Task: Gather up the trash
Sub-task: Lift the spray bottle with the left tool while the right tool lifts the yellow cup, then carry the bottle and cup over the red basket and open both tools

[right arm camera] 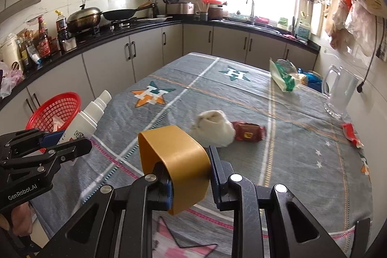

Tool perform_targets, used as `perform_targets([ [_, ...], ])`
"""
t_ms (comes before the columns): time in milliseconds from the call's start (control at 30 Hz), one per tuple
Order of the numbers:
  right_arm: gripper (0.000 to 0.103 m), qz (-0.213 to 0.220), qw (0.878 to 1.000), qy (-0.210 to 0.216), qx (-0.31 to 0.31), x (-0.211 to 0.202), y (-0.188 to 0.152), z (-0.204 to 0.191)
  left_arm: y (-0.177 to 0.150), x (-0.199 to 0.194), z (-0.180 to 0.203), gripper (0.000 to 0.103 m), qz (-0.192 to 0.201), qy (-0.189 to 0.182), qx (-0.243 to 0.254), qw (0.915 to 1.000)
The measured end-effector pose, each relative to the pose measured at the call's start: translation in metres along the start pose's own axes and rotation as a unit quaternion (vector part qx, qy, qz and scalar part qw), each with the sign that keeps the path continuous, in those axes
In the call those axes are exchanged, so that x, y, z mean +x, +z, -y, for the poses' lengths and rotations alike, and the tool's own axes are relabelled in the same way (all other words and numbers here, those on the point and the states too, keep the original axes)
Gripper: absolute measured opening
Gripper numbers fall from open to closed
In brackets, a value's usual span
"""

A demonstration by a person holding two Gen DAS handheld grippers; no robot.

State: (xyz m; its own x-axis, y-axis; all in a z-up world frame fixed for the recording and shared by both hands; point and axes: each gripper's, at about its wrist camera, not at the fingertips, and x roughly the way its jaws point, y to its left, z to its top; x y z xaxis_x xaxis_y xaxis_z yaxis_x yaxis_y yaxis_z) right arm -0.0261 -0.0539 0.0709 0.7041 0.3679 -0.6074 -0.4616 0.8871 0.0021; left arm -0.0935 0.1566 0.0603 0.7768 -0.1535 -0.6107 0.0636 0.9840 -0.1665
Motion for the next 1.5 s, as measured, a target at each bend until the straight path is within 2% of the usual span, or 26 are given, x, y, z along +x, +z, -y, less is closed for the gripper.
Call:
perform_targets([
  [567,0.026,-0.016,0.996,0.065,-0.053,0.03,0.027,-0.083,-0.011,-0.034,-0.09,0.029,0.027,0.057,-0.073,0.9954],
  [833,0.027,-0.027,0.991,0.11,-0.066,0.045,0.043,-0.123,-0.019,-0.058,-0.144,0.029,0.044,0.101,-0.11,0.9878],
  [1100,0.027,-0.042,0.984,0.167,-0.054,0.062,0.066,-0.16,-0.032,-0.07,-0.196,0.029,0.044,0.139,-0.15,0.9779],
  [1267,0.027,-0.058,0.977,0.198,-0.048,0.078,0.076,-0.186,-0.038,-0.066,-0.214,0.029,0.037,0.147,-0.167,0.9743],
  [1500,0.027,-0.081,0.972,0.215,-0.045,0.103,0.082,-0.217,-0.046,-0.06,-0.23,0.029,0.03,0.148,-0.178,0.9723],
])
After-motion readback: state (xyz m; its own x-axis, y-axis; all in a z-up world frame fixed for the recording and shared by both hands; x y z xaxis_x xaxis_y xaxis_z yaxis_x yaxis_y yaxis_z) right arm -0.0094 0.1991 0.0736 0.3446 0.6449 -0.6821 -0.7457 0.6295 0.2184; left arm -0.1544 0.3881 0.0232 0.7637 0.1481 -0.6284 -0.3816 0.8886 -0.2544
